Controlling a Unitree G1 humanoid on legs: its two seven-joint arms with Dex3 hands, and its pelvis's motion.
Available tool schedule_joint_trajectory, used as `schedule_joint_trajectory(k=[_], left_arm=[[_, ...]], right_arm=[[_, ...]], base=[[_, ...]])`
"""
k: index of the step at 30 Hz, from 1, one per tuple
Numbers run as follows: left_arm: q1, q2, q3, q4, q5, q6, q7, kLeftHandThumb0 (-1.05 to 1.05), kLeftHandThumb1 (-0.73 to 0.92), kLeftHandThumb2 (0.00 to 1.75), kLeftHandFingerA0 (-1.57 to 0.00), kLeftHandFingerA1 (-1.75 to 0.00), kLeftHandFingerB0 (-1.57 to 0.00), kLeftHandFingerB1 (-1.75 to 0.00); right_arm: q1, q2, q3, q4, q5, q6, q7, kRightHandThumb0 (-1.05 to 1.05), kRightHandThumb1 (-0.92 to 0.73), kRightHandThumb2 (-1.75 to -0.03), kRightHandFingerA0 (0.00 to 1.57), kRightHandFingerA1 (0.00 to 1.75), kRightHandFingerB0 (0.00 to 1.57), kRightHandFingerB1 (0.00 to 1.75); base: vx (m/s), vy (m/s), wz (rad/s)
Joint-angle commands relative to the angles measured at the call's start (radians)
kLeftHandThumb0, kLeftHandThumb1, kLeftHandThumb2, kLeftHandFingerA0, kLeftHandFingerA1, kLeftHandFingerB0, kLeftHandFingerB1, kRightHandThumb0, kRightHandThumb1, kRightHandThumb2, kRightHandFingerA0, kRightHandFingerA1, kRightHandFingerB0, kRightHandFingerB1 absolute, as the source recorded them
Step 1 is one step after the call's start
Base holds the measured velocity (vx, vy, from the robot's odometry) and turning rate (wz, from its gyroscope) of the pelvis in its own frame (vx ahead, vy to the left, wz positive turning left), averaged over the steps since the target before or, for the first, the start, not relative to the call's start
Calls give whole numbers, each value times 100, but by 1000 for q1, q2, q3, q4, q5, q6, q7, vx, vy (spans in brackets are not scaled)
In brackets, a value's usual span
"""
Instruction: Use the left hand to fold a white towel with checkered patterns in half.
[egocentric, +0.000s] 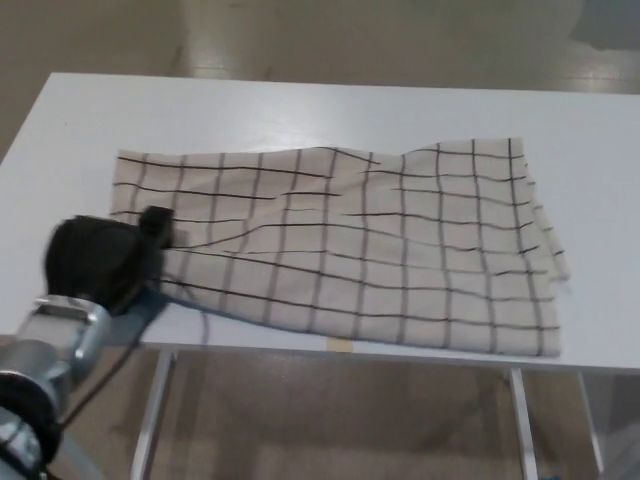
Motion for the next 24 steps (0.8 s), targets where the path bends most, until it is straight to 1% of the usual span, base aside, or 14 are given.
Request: schedule_joint_trajectory(k=[1,4,5,6,7,8,9,10,11,12,13,17,21,24], left_arm=[[-25,50,45,-6,-26,-11,20,-20,74,58,-78,-175,-54,-175],[-36,79,75,-21,-33,-30,55,-21,72,58,-79,-175,-55,-175],[-41,91,89,-25,-38,-40,62,-23,71,56,-78,-175,-59,-175],[-48,98,99,-28,-43,-44,50,-33,51,80,-114,-145,-91,-133],[-51,102,107,-31,-46,-49,49,-31,49,81,-114,-143,-93,-131],[-53,107,118,-36,-49,-55,48,-31,49,81,-114,-143,-93,-131],[-58,112,126,-43,-51,-59,42,-25,67,59,-82,-164,-67,-162],[-60,114,131,-47,-51,-60,39,-25,67,59,-82,-164,-67,-162],[-66,117,140,-57,-57,-64,32,-32,47,80,-117,-144,-93,-131],[-73,121,149,-72,-61,-67,26,-33,48,79,-116,-146,-93,-133],[-87,126,164,-107,-66,-68,19,-24,65,56,-80,-175,-58,-175],[-98,137,193,-213,-62,-73,26,-23,64,56,-81,-175,-59,-175],[-111,148,223,-346,-57,-84,28,-21,64,57,-85,-175,-57,-175],[-122,148,237,-500,-29,-77,21,-19,67,58,-85,-175,-57,-175]], right_arm=[[4,-8,5,-3,-4,12,-4,-35,-71,-61,41,37,50,40],[10,-6,1,-6,16,8,21,-35,-72,-61,41,37,50,40],[16,-4,-2,-7,26,3,31,-35,-72,-61,41,37,51,41],[18,-4,-3,-8,26,3,32,-35,-72,-61,41,37,51,41],[18,-3,-3,-5,28,0,33,-34,-72,-61,41,38,51,41],[17,-3,-4,-1,30,-3,35,-34,-72,-61,41,38,51,41],[17,-2,-7,3,38,-6,44,-34,-72,-61,41,38,52,41],[17,-2,-9,4,42,-7,49,-34,-72,-61,41,38,52,41],[18,-2,-9,3,44,-7,53,-34,-73,-62,42,38,52,41],[18,-3,-9,3,44,-8,55,-34,-73,-62,43,39,52,42],[16,-7,-7,2,41,-4,57,-35,-73,-62,43,39,52,42],[17,-10,-6,-2,37,1,62,-35,-73,-62,43,39,53,42],[14,-8,-4,-2,26,4,47,-35,-74,-62,44,40,53,43],[12,-4,-7,-5,30,5,45,-36,-74,-62,45,41,54,43]], base=[[0,0,0],[0,0,0],[0,0,0],[0,0,0],[0,0,0],[0,0,0],[0,0,0],[0,0,0],[0,0,0],[0,0,0],[0,0,0],[0,0,0],[0,0,0],[0,0,0]])
